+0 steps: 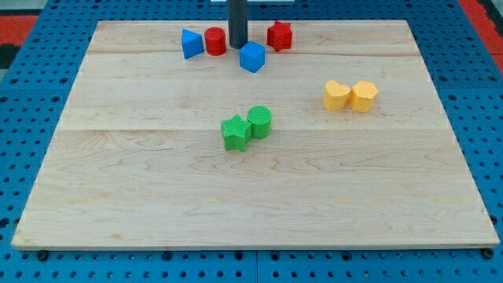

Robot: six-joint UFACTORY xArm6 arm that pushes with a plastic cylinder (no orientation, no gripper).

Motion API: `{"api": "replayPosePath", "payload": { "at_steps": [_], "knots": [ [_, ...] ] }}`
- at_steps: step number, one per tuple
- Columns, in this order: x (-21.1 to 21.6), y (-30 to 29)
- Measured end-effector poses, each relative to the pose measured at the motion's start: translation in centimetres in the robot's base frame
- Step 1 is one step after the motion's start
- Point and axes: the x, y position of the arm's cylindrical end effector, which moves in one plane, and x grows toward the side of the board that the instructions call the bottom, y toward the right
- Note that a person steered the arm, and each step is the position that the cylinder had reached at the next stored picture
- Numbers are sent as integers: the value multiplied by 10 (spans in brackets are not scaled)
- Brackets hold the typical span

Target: Slide red circle to the center left of the board

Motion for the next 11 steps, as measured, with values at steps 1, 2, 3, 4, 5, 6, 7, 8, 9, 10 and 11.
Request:
{"api": "replayPosePath", "payload": {
  "at_steps": [1,2,3,4,5,6,7,8,9,10,11],
  "knots": [
    [-42,-25],
    [-22,-34],
    [11,-29],
    [47,-36],
    [85,-42],
    [89,-101],
    [81,-111],
    [66,-145],
    [104,-140],
    [116,-170],
    [117,-184]
  ]
}}
